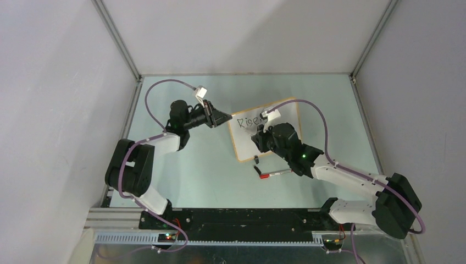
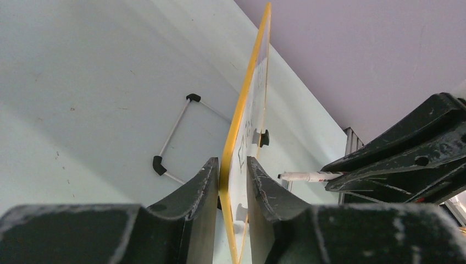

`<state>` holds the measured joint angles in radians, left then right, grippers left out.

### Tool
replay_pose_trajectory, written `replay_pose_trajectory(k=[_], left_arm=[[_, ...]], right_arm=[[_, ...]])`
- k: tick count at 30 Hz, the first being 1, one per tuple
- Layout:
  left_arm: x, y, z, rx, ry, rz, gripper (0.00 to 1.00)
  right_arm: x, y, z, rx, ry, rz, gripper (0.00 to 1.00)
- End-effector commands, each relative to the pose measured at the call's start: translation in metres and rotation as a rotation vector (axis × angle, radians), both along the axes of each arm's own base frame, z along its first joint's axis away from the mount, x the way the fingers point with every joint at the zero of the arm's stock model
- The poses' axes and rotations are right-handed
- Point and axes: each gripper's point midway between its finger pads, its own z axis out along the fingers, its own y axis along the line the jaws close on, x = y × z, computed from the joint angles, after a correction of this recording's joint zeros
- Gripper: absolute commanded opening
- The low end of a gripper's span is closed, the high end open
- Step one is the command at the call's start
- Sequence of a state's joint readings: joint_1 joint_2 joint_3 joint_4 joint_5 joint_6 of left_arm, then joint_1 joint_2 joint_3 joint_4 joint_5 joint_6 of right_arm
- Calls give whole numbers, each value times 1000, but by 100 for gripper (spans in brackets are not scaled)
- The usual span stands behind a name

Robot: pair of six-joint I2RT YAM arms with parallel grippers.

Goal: Write a sentence on the whiteboard

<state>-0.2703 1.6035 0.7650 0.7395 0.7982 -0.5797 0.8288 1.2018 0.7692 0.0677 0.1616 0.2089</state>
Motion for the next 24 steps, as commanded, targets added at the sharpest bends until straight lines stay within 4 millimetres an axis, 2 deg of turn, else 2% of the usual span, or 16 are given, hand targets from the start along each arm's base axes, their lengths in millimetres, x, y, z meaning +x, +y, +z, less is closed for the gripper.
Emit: replay_pose_trajectory(k=[1, 4, 10, 24], left_arm=[[3, -6, 15, -21, -50, -28, 29], [3, -6, 15, -21, -47, -31, 25], [2, -7, 13, -19, -43, -41, 3], [1, -6, 12, 0, -51, -38, 0]], right_arm=[[-2, -3, 6, 11, -24, -6, 0], [-3, -6, 7, 8, -24, -19, 0], [-6, -10, -1, -7, -8, -25, 0], [-6, -3, -10, -20, 0, -6, 0]])
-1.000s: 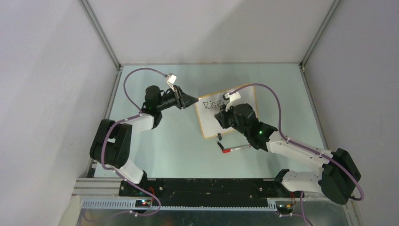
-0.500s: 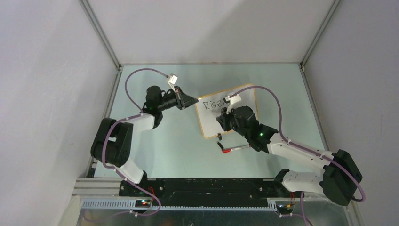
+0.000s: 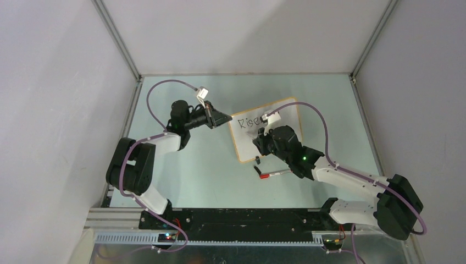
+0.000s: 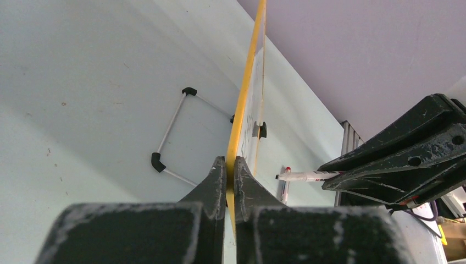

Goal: Write a sentence on the whiteboard

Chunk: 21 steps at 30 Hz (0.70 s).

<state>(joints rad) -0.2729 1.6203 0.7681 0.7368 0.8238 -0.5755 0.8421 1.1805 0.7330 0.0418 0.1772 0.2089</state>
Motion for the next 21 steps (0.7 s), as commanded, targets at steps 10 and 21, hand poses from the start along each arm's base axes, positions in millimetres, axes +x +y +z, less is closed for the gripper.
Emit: replay_pose_trajectory(k=[10, 21], left_arm=[[3, -3, 18, 2, -71, -11, 0], [5, -3, 18, 5, -71, -11, 0]], right_arm=[[3, 10, 0, 9, -4, 19, 0], [7, 11, -5, -16, 6, 4, 0]])
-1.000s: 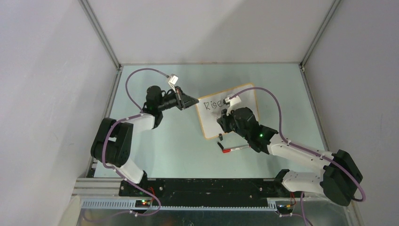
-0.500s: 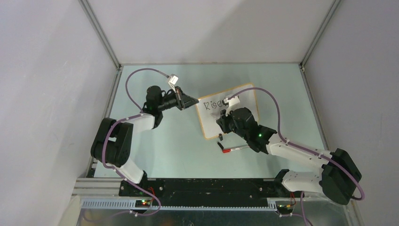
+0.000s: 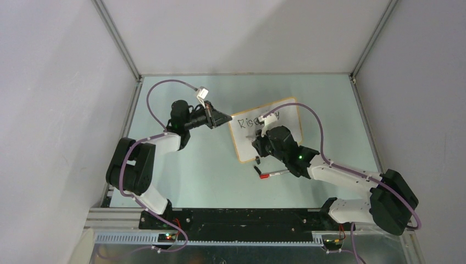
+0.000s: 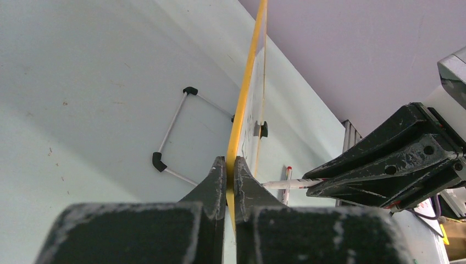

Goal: Write a sentence on the whiteboard

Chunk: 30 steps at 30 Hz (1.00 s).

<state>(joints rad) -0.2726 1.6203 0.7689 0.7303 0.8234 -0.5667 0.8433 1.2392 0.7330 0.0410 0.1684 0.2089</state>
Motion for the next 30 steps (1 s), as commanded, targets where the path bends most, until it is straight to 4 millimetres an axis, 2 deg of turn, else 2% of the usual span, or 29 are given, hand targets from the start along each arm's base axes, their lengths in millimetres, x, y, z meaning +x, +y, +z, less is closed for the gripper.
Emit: replay_pose_trajectory(k=[1, 20, 30], left_arm=[[4, -3, 19, 1, -70, -12, 0], [4, 0, 19, 34, -81, -7, 1], [3, -1, 19, 33, -82, -10, 1]], right_arm=[[7, 6, 17, 25, -38, -10, 0], [11, 5, 15, 12, -36, -38, 0], [14, 6, 21, 32, -52, -43, 0]])
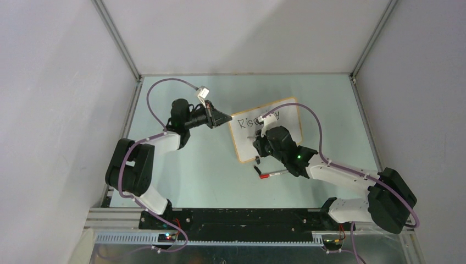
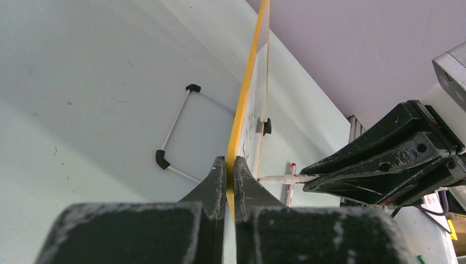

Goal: Write a sentence on the whiteboard

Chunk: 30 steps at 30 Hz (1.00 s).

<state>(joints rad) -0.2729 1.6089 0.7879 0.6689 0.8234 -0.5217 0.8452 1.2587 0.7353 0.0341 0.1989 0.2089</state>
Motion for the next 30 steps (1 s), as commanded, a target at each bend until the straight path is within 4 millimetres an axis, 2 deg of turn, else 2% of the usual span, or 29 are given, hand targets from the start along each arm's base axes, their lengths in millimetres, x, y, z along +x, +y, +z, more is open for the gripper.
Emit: replay_pose_trajectory(k=[1, 30], left_arm=[[2, -2, 19, 5, -72, -7, 1], [2, -3, 19, 4, -70, -14, 2]], right_arm=[[11, 10, 28, 57, -58, -18, 0], [15, 20, 21, 35, -31, 2, 0]])
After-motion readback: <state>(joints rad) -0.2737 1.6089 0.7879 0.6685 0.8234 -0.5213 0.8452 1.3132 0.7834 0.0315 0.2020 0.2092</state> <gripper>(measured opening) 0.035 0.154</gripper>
